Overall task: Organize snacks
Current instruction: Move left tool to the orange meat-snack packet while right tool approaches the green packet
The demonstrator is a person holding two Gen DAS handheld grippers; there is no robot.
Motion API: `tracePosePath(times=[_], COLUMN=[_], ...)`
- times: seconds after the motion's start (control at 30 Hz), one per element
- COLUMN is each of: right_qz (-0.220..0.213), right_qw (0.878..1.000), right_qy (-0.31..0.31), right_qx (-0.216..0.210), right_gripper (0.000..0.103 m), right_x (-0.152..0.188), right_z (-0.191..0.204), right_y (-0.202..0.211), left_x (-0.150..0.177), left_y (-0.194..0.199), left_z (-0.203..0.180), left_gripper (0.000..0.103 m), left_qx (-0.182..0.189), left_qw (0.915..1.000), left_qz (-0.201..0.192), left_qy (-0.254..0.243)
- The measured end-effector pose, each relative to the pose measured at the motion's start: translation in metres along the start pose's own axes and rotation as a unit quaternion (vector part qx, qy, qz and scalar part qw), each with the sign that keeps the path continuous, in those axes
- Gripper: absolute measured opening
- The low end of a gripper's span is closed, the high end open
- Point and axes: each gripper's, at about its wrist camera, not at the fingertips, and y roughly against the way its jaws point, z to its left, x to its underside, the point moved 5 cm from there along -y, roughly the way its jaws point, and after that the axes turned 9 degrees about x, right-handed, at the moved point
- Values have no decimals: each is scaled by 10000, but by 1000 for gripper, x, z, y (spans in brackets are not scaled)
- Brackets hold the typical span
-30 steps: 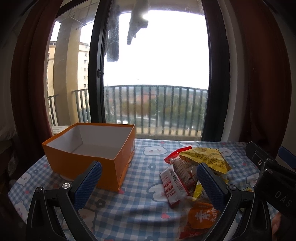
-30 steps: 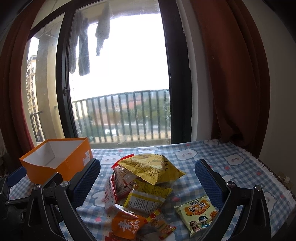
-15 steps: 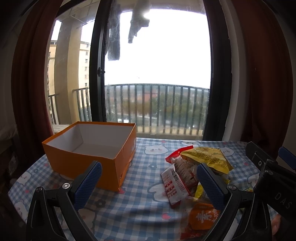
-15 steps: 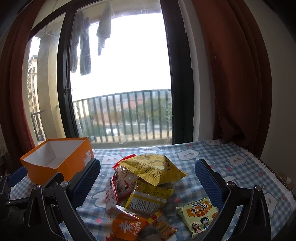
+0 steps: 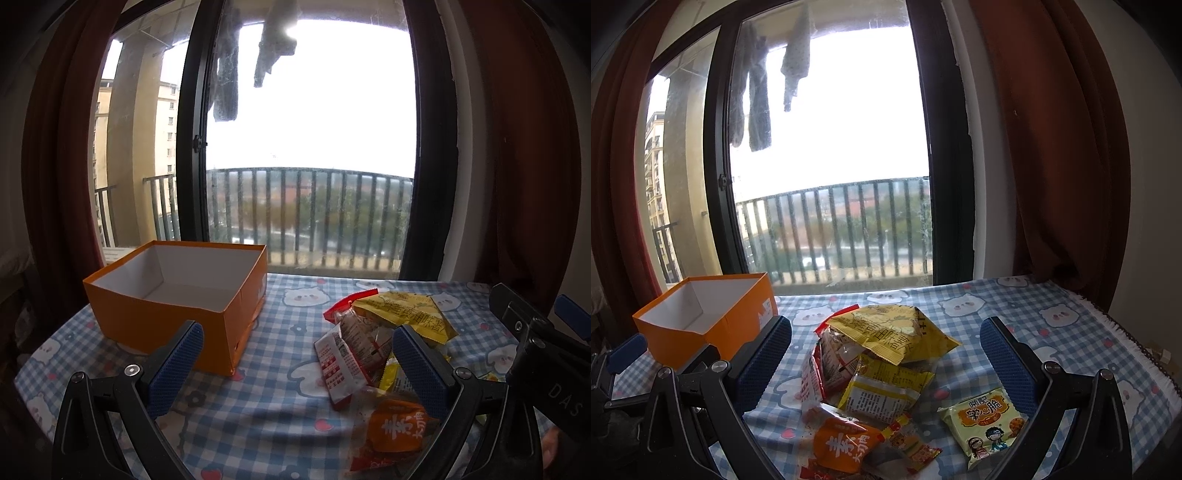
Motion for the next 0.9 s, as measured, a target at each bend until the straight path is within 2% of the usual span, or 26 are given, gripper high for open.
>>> tracePosePath(times=[0.4,0.63,0.9], right_qz=[-109,-134,127], right_qw=[9999,9995,9994], right_qy=[-73,-53,-239], right_qx=[66,287,238], right_gripper=[103,103,103], right_x=[5,17,38], right_z=[-24,-46,-68], right_y=[11,9,-6], left_x=[8,27,48], left_y=[3,-8,-24], left_z=[-23,-43,-59], left_gripper=[102,102,102], left_qx=[177,290,463], left_qw=[9998,9992,9975], left_qz=[-34,200,472], left_qy=[65,177,232])
